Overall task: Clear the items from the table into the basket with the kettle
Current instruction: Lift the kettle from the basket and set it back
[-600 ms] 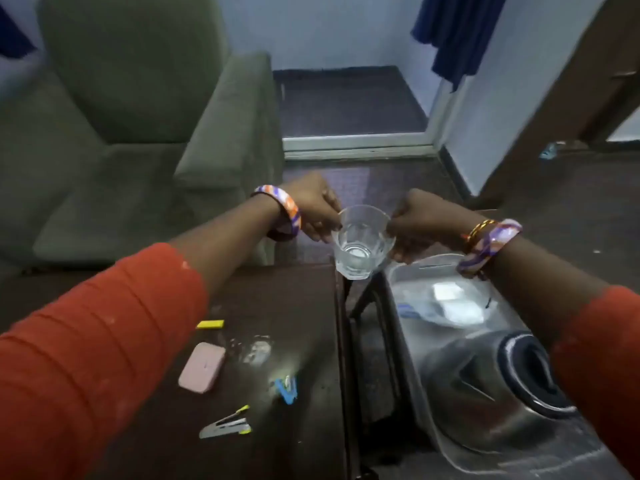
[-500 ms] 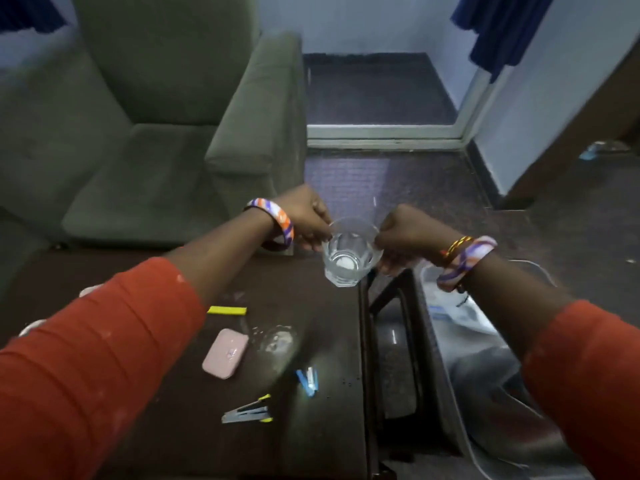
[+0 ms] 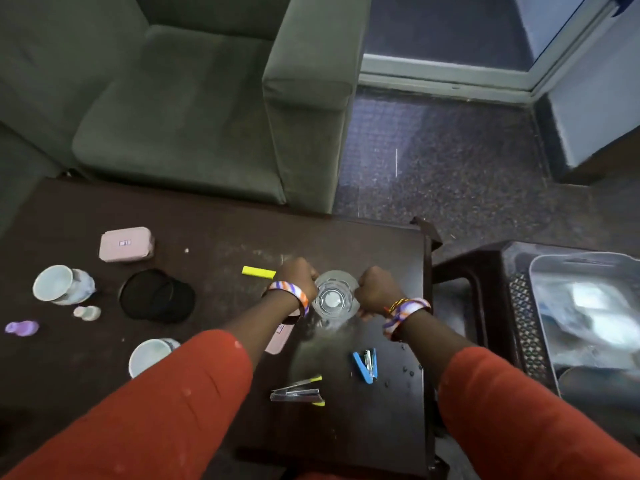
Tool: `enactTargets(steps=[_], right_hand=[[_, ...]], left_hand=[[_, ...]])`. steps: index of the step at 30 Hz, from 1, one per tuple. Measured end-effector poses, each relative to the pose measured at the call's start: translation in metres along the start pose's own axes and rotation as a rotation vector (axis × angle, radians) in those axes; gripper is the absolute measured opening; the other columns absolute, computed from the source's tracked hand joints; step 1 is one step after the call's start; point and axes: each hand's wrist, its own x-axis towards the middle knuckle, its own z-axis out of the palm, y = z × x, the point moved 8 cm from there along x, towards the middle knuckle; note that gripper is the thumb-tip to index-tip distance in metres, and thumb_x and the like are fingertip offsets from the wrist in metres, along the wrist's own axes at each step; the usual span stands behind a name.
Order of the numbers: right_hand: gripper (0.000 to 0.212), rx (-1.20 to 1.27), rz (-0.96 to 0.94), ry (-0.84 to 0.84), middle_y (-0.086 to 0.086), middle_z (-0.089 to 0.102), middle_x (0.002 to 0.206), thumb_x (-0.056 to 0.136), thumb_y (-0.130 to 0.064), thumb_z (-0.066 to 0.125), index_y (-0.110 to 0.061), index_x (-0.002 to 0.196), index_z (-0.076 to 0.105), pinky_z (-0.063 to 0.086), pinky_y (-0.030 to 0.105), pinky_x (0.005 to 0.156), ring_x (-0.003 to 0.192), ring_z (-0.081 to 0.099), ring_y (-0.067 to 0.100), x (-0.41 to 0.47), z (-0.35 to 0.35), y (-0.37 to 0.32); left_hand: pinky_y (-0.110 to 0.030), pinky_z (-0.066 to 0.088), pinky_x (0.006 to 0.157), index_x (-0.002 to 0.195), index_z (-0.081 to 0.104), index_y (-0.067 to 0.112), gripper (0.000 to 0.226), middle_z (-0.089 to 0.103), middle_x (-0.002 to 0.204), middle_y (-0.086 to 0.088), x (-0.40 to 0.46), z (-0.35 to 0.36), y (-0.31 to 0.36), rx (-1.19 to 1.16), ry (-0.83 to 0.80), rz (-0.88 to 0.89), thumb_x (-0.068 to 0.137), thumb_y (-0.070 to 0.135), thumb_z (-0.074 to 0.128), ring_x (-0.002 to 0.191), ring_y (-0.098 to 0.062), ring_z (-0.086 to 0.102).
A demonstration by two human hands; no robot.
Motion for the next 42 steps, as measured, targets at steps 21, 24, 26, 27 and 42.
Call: enactTargets(steps=[21, 24, 26, 27, 42], right_hand=[[0.028, -0.018, -0.192, 0.111, 0.024, 0.069, 0.106, 0.087, -0.012, 0.05, 0.0, 0.105, 0.067, 0.049, 0.031, 0.075, 0.102, 0.063, 0.038, -0.12, -0.107, -0.007], [0.028, -0.074, -0.208, 0.265, 0.021, 0.07, 0.108, 0.086, -0.018, 0.052, -0.008, 0.106, 0.069, 0.049, 0.035, 0.086, 0.105, 0.063, 0.034, -0.168, -0.17, 0.024], [0.027, -0.107, -0.216, 0.345, 0.021, 0.071, 0.105, 0.087, -0.021, 0.053, -0.009, 0.105, 0.07, 0.05, 0.038, 0.086, 0.1, 0.064, 0.034, -0.205, -0.212, 0.05], [0.027, -0.113, -0.218, 0.37, 0.021, 0.071, 0.103, 0.087, -0.021, 0.055, -0.008, 0.106, 0.069, 0.051, 0.039, 0.086, 0.095, 0.065, 0.033, -0.222, -0.231, 0.065], [0.057, -0.351, -0.017, 0.168, 0.004, 0.067, 0.105, 0.056, -0.023, 0.083, -0.016, 0.108, 0.062, 0.05, 0.034, 0.085, 0.097, 0.062, 0.024, -0.258, -0.289, 0.339]], left_hand=[[-0.038, 0.046, 0.096, 0.118, 0.06, 0.011, 0.036, 0.061, 0.121, -0.017, -0.102, -0.016, 0.162, 0.28, 0.032, 0.47, 0.084, 0.02, 0.055, 0.114, -0.033, 0.056], [-0.04, 0.049, 0.09, 0.112, 0.062, 0.012, 0.032, 0.064, 0.116, -0.017, -0.142, -0.01, 0.236, 0.272, 0.069, 0.613, 0.083, 0.021, 0.052, 0.111, -0.034, 0.058], [-0.037, 0.05, 0.086, 0.109, 0.063, 0.01, 0.029, 0.066, 0.113, -0.016, -0.169, 0.002, 0.282, 0.226, 0.081, 0.688, 0.084, 0.021, 0.052, 0.108, -0.033, 0.059], [-0.034, 0.048, 0.085, 0.11, 0.063, 0.01, 0.029, 0.066, 0.114, -0.014, -0.182, 0.01, 0.304, 0.199, 0.079, 0.722, 0.084, 0.02, 0.053, 0.109, -0.032, 0.059], [-0.033, 0.043, 0.095, 0.114, 0.063, 0.007, 0.033, 0.064, 0.121, -0.013, -0.227, 0.117, 0.405, 0.24, 0.09, 0.738, 0.083, 0.018, 0.061, 0.113, -0.028, 0.058]])
